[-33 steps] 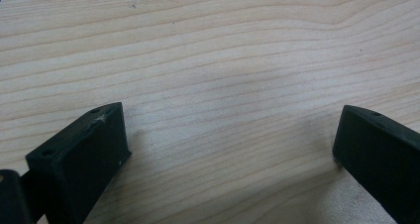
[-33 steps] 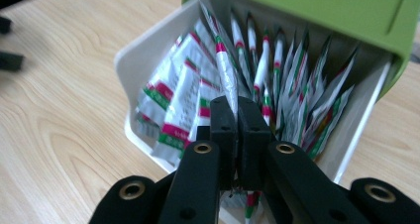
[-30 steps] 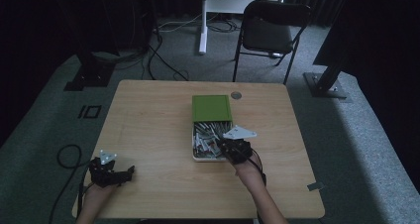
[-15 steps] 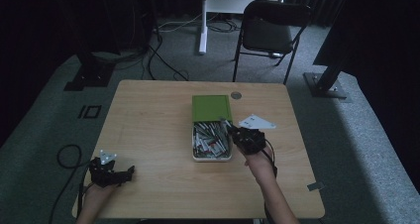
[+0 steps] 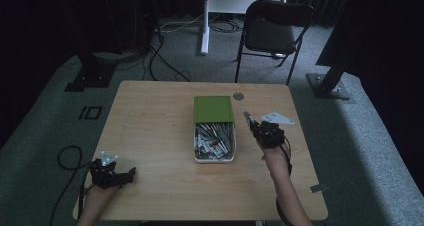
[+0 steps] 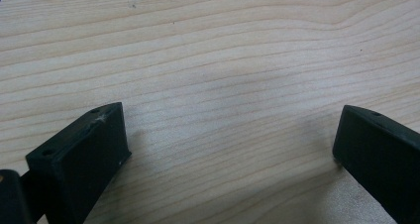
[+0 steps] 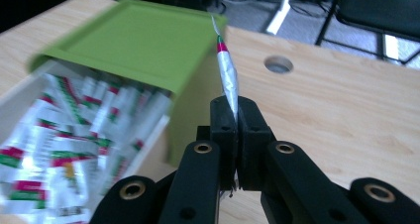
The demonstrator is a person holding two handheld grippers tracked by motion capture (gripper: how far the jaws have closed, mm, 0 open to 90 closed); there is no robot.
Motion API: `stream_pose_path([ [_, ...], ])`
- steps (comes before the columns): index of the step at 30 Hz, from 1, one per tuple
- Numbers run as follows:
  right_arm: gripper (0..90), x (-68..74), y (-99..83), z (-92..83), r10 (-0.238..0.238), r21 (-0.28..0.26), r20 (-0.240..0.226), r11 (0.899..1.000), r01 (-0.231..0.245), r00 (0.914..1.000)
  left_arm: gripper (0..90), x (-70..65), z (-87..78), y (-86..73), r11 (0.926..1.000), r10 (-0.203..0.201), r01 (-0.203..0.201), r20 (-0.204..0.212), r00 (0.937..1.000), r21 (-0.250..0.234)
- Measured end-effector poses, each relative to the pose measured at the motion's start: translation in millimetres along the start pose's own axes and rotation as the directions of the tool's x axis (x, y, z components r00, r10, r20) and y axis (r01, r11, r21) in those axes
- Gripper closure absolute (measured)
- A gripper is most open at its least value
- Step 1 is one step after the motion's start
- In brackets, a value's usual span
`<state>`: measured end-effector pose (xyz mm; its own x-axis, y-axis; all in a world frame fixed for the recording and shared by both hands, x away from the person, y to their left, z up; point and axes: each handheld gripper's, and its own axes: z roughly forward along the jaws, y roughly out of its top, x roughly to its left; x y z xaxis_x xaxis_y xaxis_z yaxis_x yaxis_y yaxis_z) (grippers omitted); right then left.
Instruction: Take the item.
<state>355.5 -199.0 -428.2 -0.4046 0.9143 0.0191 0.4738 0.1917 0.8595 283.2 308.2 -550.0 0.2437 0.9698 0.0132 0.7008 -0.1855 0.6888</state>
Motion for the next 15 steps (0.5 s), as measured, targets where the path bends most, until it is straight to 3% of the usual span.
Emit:
stream_pose_path([
  [5,88.1,-19.9,-11.4,14.8,0.032,0.024,0.046,0.999,-0.033,0.9984,1.3,0.1,-0.1,0.0,1.0,0.002,-0.002,0.0,1.0,0.002],
  [7,88.1,-19.9,-11.4,14.8,0.032,0.024,0.046,0.999,-0.033,0.9984,1.4,0.1,-0.1,0.0,1.0,0.002,-0.002,0.0,1.0,0.002],
  [8,88.1,-30.1,-16.4,22.8,0.048,0.034,0.072,0.998,-0.05,0.9963,1.3,0.1,-0.1,0.0,1.0,0.002,-0.002,0.0,1.0,0.002],
  [15,88.1,-47.4,-23.8,41.1,0.077,0.068,0.115,0.994,-0.085,0.9904,1.3,0.1,-0.1,0.0,1.0,0.003,-0.002,0.0,1.0,0.001],
])
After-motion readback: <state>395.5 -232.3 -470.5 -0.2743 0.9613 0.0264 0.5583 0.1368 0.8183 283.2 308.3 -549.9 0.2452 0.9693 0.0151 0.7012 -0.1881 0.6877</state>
